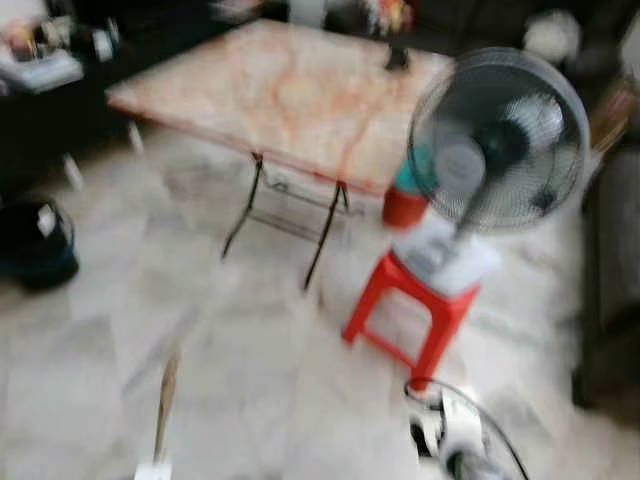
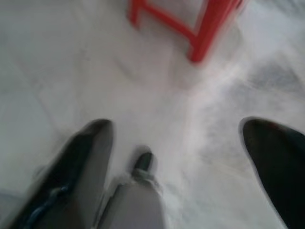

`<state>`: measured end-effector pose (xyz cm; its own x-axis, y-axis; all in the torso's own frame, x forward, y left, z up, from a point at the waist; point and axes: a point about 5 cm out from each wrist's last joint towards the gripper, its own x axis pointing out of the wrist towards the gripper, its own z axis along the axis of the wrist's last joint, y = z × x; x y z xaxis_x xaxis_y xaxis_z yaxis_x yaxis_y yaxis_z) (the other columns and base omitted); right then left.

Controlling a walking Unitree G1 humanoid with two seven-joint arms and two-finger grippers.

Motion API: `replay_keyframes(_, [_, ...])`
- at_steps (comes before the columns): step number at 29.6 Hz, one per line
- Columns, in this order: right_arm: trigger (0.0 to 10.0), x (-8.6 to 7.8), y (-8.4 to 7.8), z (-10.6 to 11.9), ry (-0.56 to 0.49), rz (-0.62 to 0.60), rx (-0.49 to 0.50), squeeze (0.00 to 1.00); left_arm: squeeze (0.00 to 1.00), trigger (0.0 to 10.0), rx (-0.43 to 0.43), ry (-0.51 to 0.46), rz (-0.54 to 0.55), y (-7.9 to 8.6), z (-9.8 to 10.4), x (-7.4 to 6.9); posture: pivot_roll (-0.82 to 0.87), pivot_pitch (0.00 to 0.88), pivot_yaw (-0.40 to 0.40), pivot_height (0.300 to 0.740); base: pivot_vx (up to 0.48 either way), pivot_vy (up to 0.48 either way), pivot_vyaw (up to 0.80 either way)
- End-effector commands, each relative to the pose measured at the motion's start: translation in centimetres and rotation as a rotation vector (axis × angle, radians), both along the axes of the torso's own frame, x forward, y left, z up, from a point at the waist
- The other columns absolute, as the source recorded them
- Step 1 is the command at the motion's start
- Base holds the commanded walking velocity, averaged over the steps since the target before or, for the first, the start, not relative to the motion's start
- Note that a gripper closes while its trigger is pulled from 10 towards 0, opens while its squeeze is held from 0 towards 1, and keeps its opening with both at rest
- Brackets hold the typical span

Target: Picking trash to rubbish bin

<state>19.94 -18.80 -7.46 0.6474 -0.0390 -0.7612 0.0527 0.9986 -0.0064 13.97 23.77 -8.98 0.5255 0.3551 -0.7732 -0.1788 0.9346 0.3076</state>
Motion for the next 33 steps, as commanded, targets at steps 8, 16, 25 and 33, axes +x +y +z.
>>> replay_keyframes(8, [10.0,0.8,0.2,0.4,-0.007,-0.006,-0.006,0.00,0.00,10.0,-0.006,-0.048,-0.023,-0.4,0.6,2.0,0.04,0.117,-0.095,0.740,0.000,0.000,0.80])
replay_keyframes(16, [10.0,1.2,0.4,0.6,-0.018,-0.004,-0.007,0.00,0.00,10.0,0.002,-0.067,-0.037,-0.4,1.0,2.7,0.04,0.098,-0.091,0.740,0.000,0.000,0.80])
replay_keyframes(25, [10.0,1.0,0.4,0.4,-0.014,-0.005,-0.005,0.00,0.00,10.0,0.011,-0.054,-0.028,-0.3,0.8,2.1,0.04,0.092,-0.089,0.740,0.000,0.000,0.80])
replay_keyframes(33, [10.0,1.1,0.7,0.5,-0.021,-0.013,0.019,0.00,0.00,10.0,0.001,-0.057,-0.036,-0.4,0.8,2.2,0.04,0.103,-0.088,0.740,0.000,0.000,0.30])
